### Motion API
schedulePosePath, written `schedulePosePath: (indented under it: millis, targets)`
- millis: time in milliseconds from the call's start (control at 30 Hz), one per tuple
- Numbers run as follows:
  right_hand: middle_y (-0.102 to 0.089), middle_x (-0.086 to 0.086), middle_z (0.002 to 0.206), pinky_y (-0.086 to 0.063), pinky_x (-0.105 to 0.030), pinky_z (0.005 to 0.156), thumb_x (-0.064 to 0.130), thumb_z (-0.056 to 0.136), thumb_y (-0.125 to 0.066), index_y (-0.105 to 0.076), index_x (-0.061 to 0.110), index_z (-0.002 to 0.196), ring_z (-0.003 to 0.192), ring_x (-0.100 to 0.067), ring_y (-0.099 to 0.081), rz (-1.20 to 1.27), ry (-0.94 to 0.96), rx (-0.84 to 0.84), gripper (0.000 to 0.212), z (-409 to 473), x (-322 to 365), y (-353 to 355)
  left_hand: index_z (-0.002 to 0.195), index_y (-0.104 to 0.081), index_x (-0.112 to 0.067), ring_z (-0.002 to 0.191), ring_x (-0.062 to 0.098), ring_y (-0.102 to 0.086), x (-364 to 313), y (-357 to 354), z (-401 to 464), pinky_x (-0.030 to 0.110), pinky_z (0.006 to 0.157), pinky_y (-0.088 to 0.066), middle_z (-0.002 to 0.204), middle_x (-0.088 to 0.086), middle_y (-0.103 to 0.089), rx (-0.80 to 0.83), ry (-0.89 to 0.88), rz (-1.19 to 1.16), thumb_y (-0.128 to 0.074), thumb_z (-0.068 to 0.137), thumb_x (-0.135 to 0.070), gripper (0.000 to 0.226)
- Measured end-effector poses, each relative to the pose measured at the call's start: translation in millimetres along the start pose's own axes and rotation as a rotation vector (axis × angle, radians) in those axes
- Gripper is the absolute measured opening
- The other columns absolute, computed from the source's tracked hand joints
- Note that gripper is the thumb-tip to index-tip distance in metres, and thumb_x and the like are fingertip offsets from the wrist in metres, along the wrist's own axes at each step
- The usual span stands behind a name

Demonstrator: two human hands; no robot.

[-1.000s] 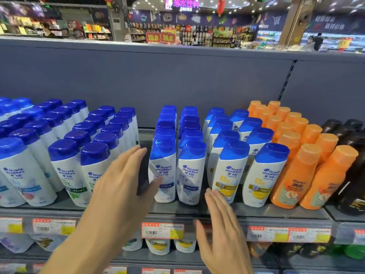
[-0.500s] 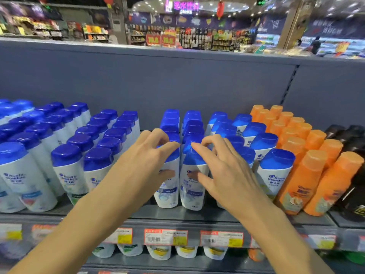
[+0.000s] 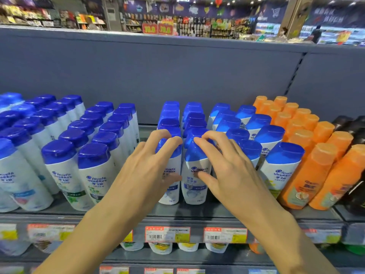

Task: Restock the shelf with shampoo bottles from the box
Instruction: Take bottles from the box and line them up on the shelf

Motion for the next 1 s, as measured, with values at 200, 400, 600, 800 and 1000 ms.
schedulePosePath:
  millis: [200,400,600,800,1000]
  targets:
    - [-0.045,0.0,0.133,-0.058,-0.037,0.075,0.02,0.075,-0.08,-0.044,0.017,0.134,0.113,-0.023,-0.056,-0.015,-0.023,0.017,0.07,-2,-1,-1,0.118,-0.05,-0.02,0.079,0.028,-0.062,-1,-1,-3,0.034,0.058,-0.05,0.122,0.004,-0.057,-0.067,0.041,0.031,-0.089,0.059,-0.019,0.07]
    - [-0.045,-0.006,0.141,-0.061,-0.04,0.064,0.023,0.076,-0.077,-0.041,0.013,0.138,0.113,-0.025,-0.06,-0.06,-0.028,0.024,0.072,-8,-1,0,0.122,-0.05,-0.018,0.098,0.029,-0.06,0,-3,-4,0.036,0.056,-0.057,0.125,0.005,-0.054,-0.034,0.05,0.061,-0.087,0.062,-0.024,0.071]
    - [-0.054,-0.012,0.131,-0.059,-0.043,0.057,0.034,0.084,-0.068,-0.056,0.012,0.125,0.1,-0.029,-0.063,-0.136,0.012,-0.069,0.048,3,9,43,0.128,-0.054,-0.013,0.107,0.025,-0.06,-8,50,4,0.033,0.065,-0.053,0.131,0.005,-0.053,-0.086,0.025,0.112,-0.061,0.075,-0.055,0.068]
    - [-0.065,0.001,0.088,-0.052,-0.045,0.077,0.028,0.09,-0.059,-0.069,0.029,0.103,0.08,-0.022,-0.061,0.022,0.059,0.115,0.016,102,-16,77,0.107,-0.069,-0.028,0.087,0.019,-0.058,7,82,88,0.043,0.084,-0.051,0.106,-0.002,-0.062,0.156,-0.129,0.1,-0.059,0.09,-0.026,0.02]
    - [-0.063,0.01,0.082,-0.05,-0.031,0.073,0.045,0.083,-0.067,-0.069,0.041,0.103,0.074,-0.006,-0.058,0.092,-0.053,0.579,0.021,115,-39,2,0.112,-0.068,-0.031,0.087,0.009,-0.055,23,15,99,0.027,0.085,-0.046,0.1,-0.007,-0.061,0.551,-0.134,0.048,-0.06,0.091,-0.028,0.023]
Point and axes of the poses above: each hand's wrist, its own z-axis towards the middle knuckle, its own y-axis out of the back of the hand, x = y × z, the point moved 7 cm from there along z, towards the middle knuckle
